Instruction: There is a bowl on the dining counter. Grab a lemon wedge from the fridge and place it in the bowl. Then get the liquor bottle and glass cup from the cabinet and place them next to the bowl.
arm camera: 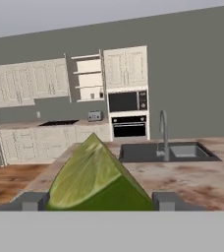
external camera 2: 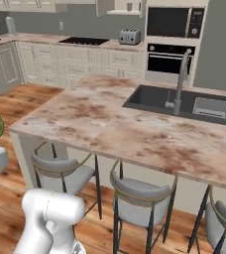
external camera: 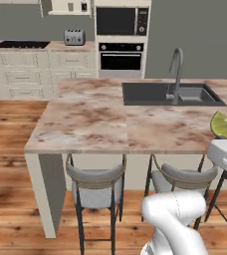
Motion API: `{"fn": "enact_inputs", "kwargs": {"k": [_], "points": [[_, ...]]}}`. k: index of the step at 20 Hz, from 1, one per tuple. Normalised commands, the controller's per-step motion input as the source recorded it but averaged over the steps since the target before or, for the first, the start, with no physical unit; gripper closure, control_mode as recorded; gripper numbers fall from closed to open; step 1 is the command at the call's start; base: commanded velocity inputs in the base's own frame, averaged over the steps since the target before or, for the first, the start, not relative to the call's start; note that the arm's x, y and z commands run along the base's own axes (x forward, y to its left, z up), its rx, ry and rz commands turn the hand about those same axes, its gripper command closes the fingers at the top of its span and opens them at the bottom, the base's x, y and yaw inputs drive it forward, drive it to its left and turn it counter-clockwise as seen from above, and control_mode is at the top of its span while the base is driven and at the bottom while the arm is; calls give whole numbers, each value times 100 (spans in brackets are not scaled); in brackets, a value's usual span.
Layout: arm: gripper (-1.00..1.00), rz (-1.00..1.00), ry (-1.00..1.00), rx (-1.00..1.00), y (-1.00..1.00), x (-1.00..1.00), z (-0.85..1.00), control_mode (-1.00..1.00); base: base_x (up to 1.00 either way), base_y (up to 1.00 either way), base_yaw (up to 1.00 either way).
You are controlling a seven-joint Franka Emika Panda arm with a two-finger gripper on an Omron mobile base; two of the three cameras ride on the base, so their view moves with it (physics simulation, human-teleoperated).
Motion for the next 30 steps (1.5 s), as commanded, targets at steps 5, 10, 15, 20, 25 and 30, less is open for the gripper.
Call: {"fn": "enact_inputs", "kwargs": {"k": [5, 10, 15, 20, 25, 30], "points": [[100, 0, 0, 0, 0, 0, 0, 100, -8, -100, -6], [100, 0, 0, 0, 0, 0, 0, 100, -11, -100, -4], [100, 0, 0, 0, 0, 0, 0, 100, -5, -100, -3], [100, 0, 0, 0, 0, 0, 0, 100, 0, -100, 0], [100, 0, 0, 0, 0, 0, 0, 100, 6, -100, -1], [100, 0, 0, 0, 0, 0, 0, 100, 37, -78, -14]]}}
